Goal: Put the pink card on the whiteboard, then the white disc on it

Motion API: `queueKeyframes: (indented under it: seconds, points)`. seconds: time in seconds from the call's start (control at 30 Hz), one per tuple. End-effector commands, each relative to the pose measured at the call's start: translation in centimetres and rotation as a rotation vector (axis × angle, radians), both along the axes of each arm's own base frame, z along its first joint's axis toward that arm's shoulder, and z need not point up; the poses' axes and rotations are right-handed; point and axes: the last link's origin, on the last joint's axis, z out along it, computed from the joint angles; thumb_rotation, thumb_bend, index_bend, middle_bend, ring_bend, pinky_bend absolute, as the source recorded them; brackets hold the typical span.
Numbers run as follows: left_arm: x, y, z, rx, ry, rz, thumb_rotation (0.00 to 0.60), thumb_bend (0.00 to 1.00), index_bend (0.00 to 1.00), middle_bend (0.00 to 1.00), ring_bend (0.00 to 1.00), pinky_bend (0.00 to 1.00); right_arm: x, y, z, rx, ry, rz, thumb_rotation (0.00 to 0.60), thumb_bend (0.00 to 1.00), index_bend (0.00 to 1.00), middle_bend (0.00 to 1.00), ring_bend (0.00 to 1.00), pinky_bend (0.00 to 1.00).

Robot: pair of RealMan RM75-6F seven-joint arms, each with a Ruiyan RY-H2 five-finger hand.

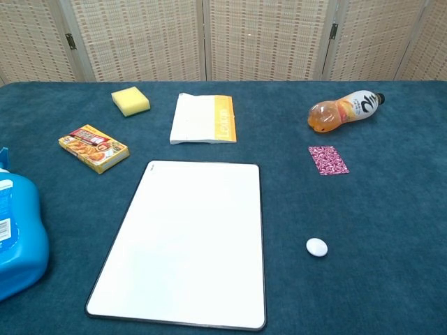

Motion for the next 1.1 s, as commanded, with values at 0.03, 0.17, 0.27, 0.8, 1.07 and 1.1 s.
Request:
queueKeyframes:
  seconds: [0.03, 0.17, 0.27, 0.8, 1.07, 1.1]
  points:
    - [0.0, 0.0, 0.0, -0.003, -0.002, -0.002, 0.6, 0.13, 0.0, 0.0, 0.0, 0.0, 0.2, -0.4, -0.3, 0.016, 0.001, 0.005, 0.6, 0.23, 0.0, 0.06, 0.21, 0.13]
    - [0.1, 0.2, 0.0, -0.005, -0.002, -0.008, 0.6, 0.13, 0.0, 0.0, 0.0, 0.0, 0.7, -1.6, -1.1, 0.062, 0.007, 0.012, 0.6, 0.23, 0.0, 0.06, 0.19, 0.13]
    - [0.3, 0.2, 0.1, -0.004, -0.007, -0.016, 0.6, 0.13, 0.0, 0.0, 0.0, 0.0, 1.5, -3.2, -2.0, 0.122, -0.002, 0.017, 0.6, 0.23, 0.0, 0.06, 0.18, 0.13]
    - [-0.1, -0.6, 0.3, -0.003, -0.015, -0.006, 0.6, 0.13, 0.01, 0.0, 0.0, 0.0, 7.5, -14.1, -8.7, 0.379, -0.063, 0.019, 0.6, 0.23, 0.11, 0.08, 0.15, 0.14]
    - [-0.9, -0.9, 0.6, -0.003, -0.03, 0.013, 0.6, 0.13, 0.01, 0.0, 0.0, 0.0, 9.3, -18.1, -12.4, 0.461, -0.024, -0.012, 0.6, 0.23, 0.18, 0.08, 0.13, 0.14]
    - [-0.9, -0.9, 0.5, -0.005, -0.03, 0.013, 0.6, 0.13, 0.01, 0.0, 0.0, 0.0, 9.5, -18.4, -12.8, 0.464, -0.02, -0.015, 0.6, 0.23, 0.18, 0.08, 0.13, 0.14]
